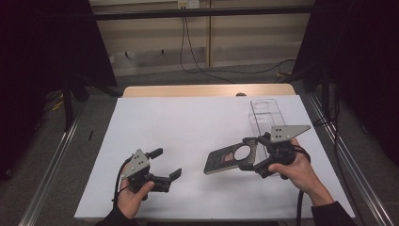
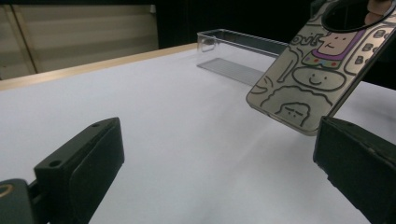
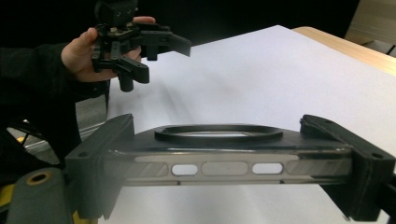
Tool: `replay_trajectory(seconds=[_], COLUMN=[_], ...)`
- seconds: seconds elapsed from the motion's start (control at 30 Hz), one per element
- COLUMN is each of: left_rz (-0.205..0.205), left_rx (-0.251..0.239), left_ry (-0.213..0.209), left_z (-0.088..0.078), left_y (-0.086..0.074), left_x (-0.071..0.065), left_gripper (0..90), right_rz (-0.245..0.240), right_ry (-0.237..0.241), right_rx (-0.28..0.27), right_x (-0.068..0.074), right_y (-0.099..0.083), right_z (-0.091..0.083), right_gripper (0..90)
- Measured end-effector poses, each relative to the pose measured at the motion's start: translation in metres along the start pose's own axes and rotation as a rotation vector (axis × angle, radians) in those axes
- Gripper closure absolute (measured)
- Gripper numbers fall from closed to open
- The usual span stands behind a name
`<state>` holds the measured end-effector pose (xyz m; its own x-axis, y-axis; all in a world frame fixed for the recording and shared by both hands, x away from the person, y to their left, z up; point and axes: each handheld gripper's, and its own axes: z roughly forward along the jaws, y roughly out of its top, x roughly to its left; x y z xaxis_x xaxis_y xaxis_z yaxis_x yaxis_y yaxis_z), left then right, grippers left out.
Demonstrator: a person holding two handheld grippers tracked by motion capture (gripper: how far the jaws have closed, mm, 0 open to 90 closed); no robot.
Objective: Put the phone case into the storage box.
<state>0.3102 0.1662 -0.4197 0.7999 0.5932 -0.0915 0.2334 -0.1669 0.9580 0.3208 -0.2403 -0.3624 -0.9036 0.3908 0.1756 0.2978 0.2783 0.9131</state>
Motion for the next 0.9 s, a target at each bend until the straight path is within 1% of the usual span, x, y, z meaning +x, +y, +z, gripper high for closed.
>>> replay_trajectory(seconds=[0.03,0.1,0.13,0.2,0.27,0.33,0.37,0.4,0.43,0.47,0.5,0.6,0.67,0.7,0.8,0.9], left_rz=[0.0,0.002,-0.001,-0.012,-0.013,-0.022,-0.031,-0.04,-0.044,-0.057,-0.055,-0.063,-0.061,-0.066,-0.085,-0.073], left_rx=[-0.001,-0.01,-0.016,-0.027,-0.03,-0.029,-0.025,-0.031,-0.034,-0.04,-0.036,-0.043,-0.051,-0.052,-0.058,-0.058], left_ry=[0.0,0.027,0.029,0.055,0.068,0.089,0.091,0.1,0.113,0.126,0.138,0.182,0.196,0.214,0.243,0.254], left_z=[-0.002,-0.006,-0.008,-0.013,-0.019,-0.025,-0.028,-0.031,-0.034,-0.036,-0.038,-0.045,-0.05,-0.052,-0.057,-0.059], left_y=[0.0,-0.001,-0.002,-0.004,-0.006,-0.008,-0.009,-0.009,-0.01,-0.01,-0.011,-0.016,-0.018,-0.019,-0.021,-0.023], left_x=[0.0,0.001,0.002,0.004,0.007,0.01,0.012,0.013,0.015,0.016,0.017,0.02,0.022,0.023,0.025,0.024], left_gripper=[1.9,1.9,1.9,1.9,1.8,1.9,1.7,1.7,1.4,1.1,1.2,1.2,1.3,1.5,1.2,1.2], right_rz=[0.0,0.008,0.014,0.021,0.031,0.041,0.044,0.048,0.05,0.051,0.052,0.057,0.063,0.068,0.079,0.081], right_ry=[-0.007,-0.019,-0.024,-0.036,-0.049,-0.059,-0.064,-0.07,-0.077,-0.082,-0.084,-0.106,-0.118,-0.127,-0.15,-0.172], right_rx=[0.005,0.002,-0.001,-0.004,-0.01,-0.014,-0.014,-0.018,-0.018,-0.018,-0.019,-0.018,-0.022,-0.021,-0.024,-0.023], right_x=[0.0,-0.001,-0.001,-0.002,-0.003,-0.004,-0.004,-0.004,-0.004,-0.004,-0.005,-0.007,-0.008,-0.009,-0.012,-0.015], right_y=[0.0,0.001,0.001,0.002,0.002,0.003,0.003,0.002,0.002,0.002,0.003,0.004,0.005,0.005,0.007,0.011], right_z=[-0.001,-0.002,-0.003,-0.005,-0.008,-0.011,-0.012,-0.013,-0.014,-0.014,-0.015,-0.018,-0.02,-0.022,-0.026,-0.03], right_gripper=[11.6,11.6,11.6,11.6,11.7,11.6,11.6,11.6,11.6,11.6,11.6,11.6,11.6,11.6,11.7,11.6])
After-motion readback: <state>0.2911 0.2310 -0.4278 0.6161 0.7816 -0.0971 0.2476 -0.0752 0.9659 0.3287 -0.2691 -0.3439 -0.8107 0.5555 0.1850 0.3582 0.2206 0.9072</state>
